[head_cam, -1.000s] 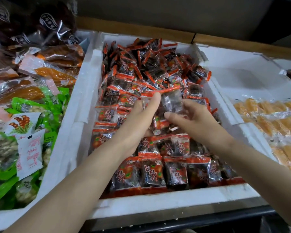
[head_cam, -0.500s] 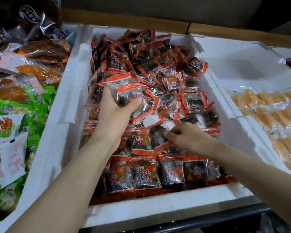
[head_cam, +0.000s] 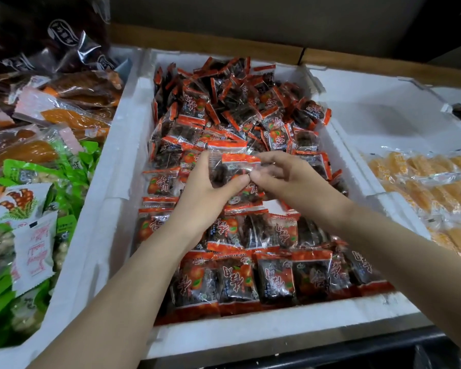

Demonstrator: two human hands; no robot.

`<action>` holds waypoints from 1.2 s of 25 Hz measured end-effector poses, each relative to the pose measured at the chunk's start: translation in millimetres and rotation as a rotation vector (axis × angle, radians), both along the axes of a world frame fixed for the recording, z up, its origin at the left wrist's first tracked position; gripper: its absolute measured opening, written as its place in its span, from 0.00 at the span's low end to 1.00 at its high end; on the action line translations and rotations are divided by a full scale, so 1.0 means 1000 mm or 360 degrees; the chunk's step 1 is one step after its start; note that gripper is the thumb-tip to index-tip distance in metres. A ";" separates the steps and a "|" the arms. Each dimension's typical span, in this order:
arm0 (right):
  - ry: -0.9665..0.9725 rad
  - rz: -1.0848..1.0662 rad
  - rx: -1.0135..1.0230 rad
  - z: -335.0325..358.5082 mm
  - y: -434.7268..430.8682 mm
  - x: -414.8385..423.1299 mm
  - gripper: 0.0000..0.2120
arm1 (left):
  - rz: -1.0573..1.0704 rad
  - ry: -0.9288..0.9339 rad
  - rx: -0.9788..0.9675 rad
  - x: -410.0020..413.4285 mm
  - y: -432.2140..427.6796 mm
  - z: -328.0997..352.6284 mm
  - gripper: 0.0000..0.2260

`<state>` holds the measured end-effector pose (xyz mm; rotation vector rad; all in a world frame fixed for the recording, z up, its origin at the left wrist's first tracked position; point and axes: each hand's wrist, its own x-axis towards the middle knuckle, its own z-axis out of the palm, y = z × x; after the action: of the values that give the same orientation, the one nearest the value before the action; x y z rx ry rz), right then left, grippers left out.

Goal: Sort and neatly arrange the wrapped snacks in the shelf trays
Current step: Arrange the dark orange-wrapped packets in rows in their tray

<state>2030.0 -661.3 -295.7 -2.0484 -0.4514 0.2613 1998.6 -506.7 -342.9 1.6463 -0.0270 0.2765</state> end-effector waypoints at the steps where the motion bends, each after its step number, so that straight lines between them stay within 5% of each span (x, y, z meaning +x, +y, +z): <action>1: -0.0006 0.0034 0.0002 0.000 0.003 0.001 0.18 | 0.0007 0.0017 0.0025 0.000 0.001 -0.001 0.25; 4: -0.0035 0.0081 0.0034 -0.002 0.008 0.006 0.14 | 0.0048 0.0045 0.0067 0.002 0.001 -0.004 0.25; 8: -0.0163 0.0071 -0.0024 0.001 0.006 0.029 0.07 | 0.0287 -0.0001 -0.0121 0.001 0.002 0.004 0.05; 13: -0.0127 -0.0127 -0.0429 -0.021 0.007 0.061 0.03 | 0.0472 0.0061 -0.0340 -0.003 0.007 0.008 0.11; 16: -0.0248 0.0056 -0.0829 -0.042 0.015 0.063 0.12 | 0.0399 0.0109 -0.0361 -0.003 0.002 0.007 0.07; 20: -0.0871 -0.0147 -0.1124 -0.040 0.004 0.068 0.25 | 0.0360 0.0158 -0.0311 -0.004 0.000 0.007 0.12; 24: -0.0660 -0.0072 -0.1309 -0.043 -0.007 0.076 0.31 | 0.0300 0.0235 -0.0279 -0.005 -0.001 0.007 0.06; 27: -0.0995 -0.0249 -0.1330 -0.034 -0.006 0.075 0.20 | 0.0319 0.0230 -0.0260 -0.005 -0.002 0.006 0.09; 30: -0.1056 -0.0549 -0.0900 -0.018 -0.014 0.068 0.15 | 0.0355 0.0259 -0.0196 -0.003 -0.002 0.004 0.16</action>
<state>2098.1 -675.1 -313.4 -2.7100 -0.4365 -0.5834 1995.9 -508.3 -338.8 1.5453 0.2932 0.3067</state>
